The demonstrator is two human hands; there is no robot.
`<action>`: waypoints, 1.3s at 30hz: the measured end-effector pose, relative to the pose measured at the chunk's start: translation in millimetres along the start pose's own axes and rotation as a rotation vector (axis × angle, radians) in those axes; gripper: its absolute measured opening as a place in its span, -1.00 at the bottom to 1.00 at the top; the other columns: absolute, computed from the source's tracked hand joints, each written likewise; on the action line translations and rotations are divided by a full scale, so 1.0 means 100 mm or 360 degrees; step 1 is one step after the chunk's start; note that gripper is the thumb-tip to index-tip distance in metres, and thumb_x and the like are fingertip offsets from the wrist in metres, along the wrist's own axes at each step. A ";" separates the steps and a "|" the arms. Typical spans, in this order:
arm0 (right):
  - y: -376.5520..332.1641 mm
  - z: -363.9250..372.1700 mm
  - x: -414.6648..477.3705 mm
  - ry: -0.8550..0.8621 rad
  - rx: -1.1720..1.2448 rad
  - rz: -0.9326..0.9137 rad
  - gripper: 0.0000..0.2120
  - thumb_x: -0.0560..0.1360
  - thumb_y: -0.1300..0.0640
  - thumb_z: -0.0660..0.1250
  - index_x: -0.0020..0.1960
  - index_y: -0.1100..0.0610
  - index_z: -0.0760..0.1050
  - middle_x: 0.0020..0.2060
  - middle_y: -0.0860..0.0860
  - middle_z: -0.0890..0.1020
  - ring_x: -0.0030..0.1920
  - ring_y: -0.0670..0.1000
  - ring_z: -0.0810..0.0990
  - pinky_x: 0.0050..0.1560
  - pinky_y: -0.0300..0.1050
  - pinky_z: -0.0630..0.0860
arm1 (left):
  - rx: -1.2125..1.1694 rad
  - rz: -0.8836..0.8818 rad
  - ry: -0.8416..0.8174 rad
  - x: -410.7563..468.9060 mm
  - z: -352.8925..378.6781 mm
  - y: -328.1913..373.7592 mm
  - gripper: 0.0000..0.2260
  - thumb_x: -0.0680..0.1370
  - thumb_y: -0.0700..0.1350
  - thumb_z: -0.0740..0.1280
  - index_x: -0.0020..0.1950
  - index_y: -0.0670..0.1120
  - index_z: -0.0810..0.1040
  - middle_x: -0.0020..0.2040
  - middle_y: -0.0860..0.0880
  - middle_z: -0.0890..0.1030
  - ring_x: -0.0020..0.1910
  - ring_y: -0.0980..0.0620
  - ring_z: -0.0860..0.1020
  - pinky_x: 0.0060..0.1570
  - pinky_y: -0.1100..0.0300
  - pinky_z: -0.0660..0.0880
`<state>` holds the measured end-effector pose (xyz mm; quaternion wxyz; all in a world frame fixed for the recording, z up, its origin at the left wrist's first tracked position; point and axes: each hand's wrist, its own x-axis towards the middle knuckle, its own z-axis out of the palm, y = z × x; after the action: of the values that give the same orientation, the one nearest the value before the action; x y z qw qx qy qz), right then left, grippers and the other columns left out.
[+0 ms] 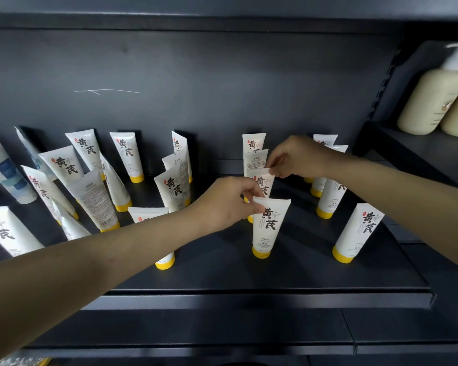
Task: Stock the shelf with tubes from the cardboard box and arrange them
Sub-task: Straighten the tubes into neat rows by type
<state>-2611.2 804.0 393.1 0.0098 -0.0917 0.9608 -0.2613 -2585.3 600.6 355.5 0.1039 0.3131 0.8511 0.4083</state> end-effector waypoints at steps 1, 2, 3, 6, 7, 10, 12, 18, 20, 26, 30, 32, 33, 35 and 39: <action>0.00 0.00 0.00 0.0001 0.0000 0.0000 -0.91 0.46 0.27 0.40 -0.04 0.16 0.63 -0.29 -0.11 0.63 -0.41 -0.28 0.58 -0.34 -0.50 0.45 | -0.0032 -0.0015 -0.0009 0.00 0.00 0.00 -0.89 0.47 -0.15 0.44 -0.06 -0.03 0.55 -0.02 -0.03 0.64 -0.14 -0.04 0.64 -0.11 0.17 0.61; 0.00 0.00 0.01 0.0005 -0.0002 0.0000 -0.91 0.46 0.27 0.40 -0.04 0.16 0.62 -0.29 -0.11 0.63 -0.41 -0.29 0.58 -0.34 -0.50 0.45 | -0.0048 -0.0022 -0.0017 0.00 0.00 0.00 -0.89 0.47 -0.16 0.44 -0.05 -0.05 0.56 -0.03 -0.05 0.64 -0.15 -0.06 0.64 -0.13 0.16 0.61; 0.00 0.00 0.01 0.0009 -0.0003 -0.0001 -0.91 0.47 0.26 0.40 -0.04 0.16 0.62 -0.27 -0.08 0.64 -0.41 -0.29 0.58 -0.34 -0.50 0.45 | -0.0050 -0.0024 -0.0022 0.01 0.00 0.00 -0.89 0.47 -0.15 0.44 -0.05 -0.05 0.56 -0.03 -0.05 0.64 -0.16 -0.06 0.64 -0.13 0.15 0.61; 0.02 0.00 0.02 -0.0004 -0.0002 0.0004 -0.91 0.47 0.25 0.40 -0.03 0.15 0.62 -0.26 -0.08 0.65 -0.39 -0.28 0.60 -0.31 -0.48 0.47 | -0.0047 -0.0026 -0.0029 0.02 0.00 -0.01 -0.89 0.47 -0.14 0.44 -0.04 -0.03 0.56 -0.04 -0.04 0.64 -0.16 -0.04 0.64 -0.13 0.14 0.62; 0.02 0.00 0.02 -0.0013 0.0000 0.0005 -0.91 0.47 0.25 0.40 -0.03 0.15 0.62 -0.26 -0.09 0.65 -0.39 -0.27 0.60 -0.31 -0.47 0.49 | -0.0048 -0.0026 -0.0031 0.02 0.00 -0.01 -0.89 0.47 -0.14 0.44 -0.04 -0.03 0.56 -0.05 -0.03 0.64 -0.17 -0.04 0.64 -0.14 0.16 0.62; 0.03 -0.01 0.03 -0.0032 0.0007 0.0004 -0.90 0.47 0.22 0.41 -0.02 0.14 0.62 -0.25 -0.10 0.66 -0.38 -0.26 0.61 -0.30 -0.46 0.50 | -0.0064 -0.0029 -0.0041 0.02 -0.01 -0.01 -0.88 0.47 -0.15 0.44 -0.03 -0.04 0.56 -0.06 -0.04 0.65 -0.17 -0.06 0.65 -0.16 0.20 0.60; 0.04 -0.03 0.04 -0.0052 0.0022 0.0015 -0.89 0.47 0.19 0.41 -0.01 0.13 0.62 -0.25 -0.15 0.65 -0.37 -0.26 0.62 -0.30 -0.45 0.50 | -0.0061 -0.0038 -0.0065 0.02 -0.02 -0.01 -0.86 0.47 -0.13 0.44 -0.01 -0.04 0.56 -0.05 -0.02 0.65 -0.17 -0.04 0.64 -0.17 0.24 0.59; 0.12 -0.24 0.10 -0.0036 0.0163 0.0040 -0.78 0.48 0.13 0.40 0.08 0.21 0.61 -0.08 0.04 0.68 -0.09 0.01 0.68 0.00 -0.11 0.62 | -0.0135 0.0012 0.0018 0.10 -0.27 0.00 -0.86 0.44 -0.12 0.47 -0.04 -0.04 0.60 -0.07 -0.04 0.67 -0.22 0.15 0.60 -0.08 0.19 0.59; 0.14 -0.33 0.16 -0.0006 0.0170 0.0029 -0.80 0.48 0.15 0.40 0.08 0.19 0.61 -0.07 0.03 0.68 -0.09 -0.01 0.66 -0.01 -0.16 0.62 | -0.0179 0.0003 0.0148 0.19 -0.39 0.00 -0.89 0.43 -0.12 0.47 -0.07 -0.03 0.61 -0.06 -0.07 0.67 -0.12 0.03 0.63 -0.05 0.12 0.59; 0.09 -0.39 0.43 -0.0121 0.0163 -0.0002 -0.81 0.51 0.20 0.37 0.11 0.14 0.59 -0.10 0.04 0.67 -0.07 0.05 0.64 -0.02 -0.15 0.61 | 0.0014 -0.0021 0.0196 0.48 -0.46 -0.03 -0.81 0.42 -0.06 0.49 0.01 -0.01 0.64 -0.06 0.01 0.67 -0.07 0.08 0.63 0.08 0.21 0.53; 0.05 -0.27 0.56 -0.0300 0.0083 0.0006 -0.76 0.54 0.18 0.31 0.20 0.11 0.54 -0.11 0.12 0.66 -0.11 0.06 0.64 -0.01 -0.11 0.60 | 0.0203 -0.0047 0.0133 0.55 -0.36 -0.05 -0.77 0.45 -0.08 0.46 0.09 -0.05 0.63 -0.05 0.02 0.64 -0.07 0.12 0.58 0.04 0.30 0.48; 0.05 -0.24 0.60 -0.0324 0.0027 -0.0016 -0.79 0.55 0.15 0.30 0.17 0.10 0.56 -0.13 0.08 0.67 -0.14 0.02 0.64 -0.05 -0.16 0.60 | 0.0303 -0.0019 0.0120 0.58 -0.35 -0.06 -0.82 0.47 -0.10 0.44 0.05 -0.06 0.64 -0.06 0.03 0.63 -0.09 0.14 0.56 0.03 0.29 0.47; 0.05 -0.23 0.62 -0.0326 0.0014 -0.0029 -0.81 0.55 0.14 0.30 0.13 0.12 0.58 -0.13 0.07 0.67 -0.14 0.03 0.65 -0.06 -0.17 0.60 | 0.0333 -0.0004 0.0116 0.59 -0.36 -0.07 -0.85 0.48 -0.11 0.43 0.03 -0.07 0.65 -0.08 0.04 0.62 -0.11 0.15 0.55 0.02 0.28 0.46; 0.07 -0.23 0.67 -0.0307 0.0031 -0.0032 -0.84 0.55 0.12 0.31 0.05 0.16 0.60 -0.17 0.05 0.67 -0.13 0.04 0.65 -0.09 -0.19 0.61 | 0.0323 0.0014 0.0106 0.62 -0.37 -0.09 -0.90 0.48 -0.13 0.42 -0.02 -0.07 0.66 -0.14 0.08 0.61 -0.19 0.20 0.54 -0.03 0.31 0.47; 0.11 -0.23 0.74 -0.0272 0.0053 0.0003 -0.82 0.54 0.12 0.32 0.01 0.22 0.62 -0.20 0.05 0.68 -0.14 0.04 0.65 -0.12 -0.20 0.59 | 0.0286 0.0058 0.0090 0.64 -0.37 -0.11 -0.96 0.49 -0.17 0.40 -0.09 -0.08 0.65 -0.26 0.11 0.59 -0.34 0.23 0.53 -0.20 0.40 0.45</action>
<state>-2687.2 811.1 409.6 0.0934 -0.1124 0.9521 -0.2686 -2656.7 611.3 375.9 0.0439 0.3250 0.8811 0.3407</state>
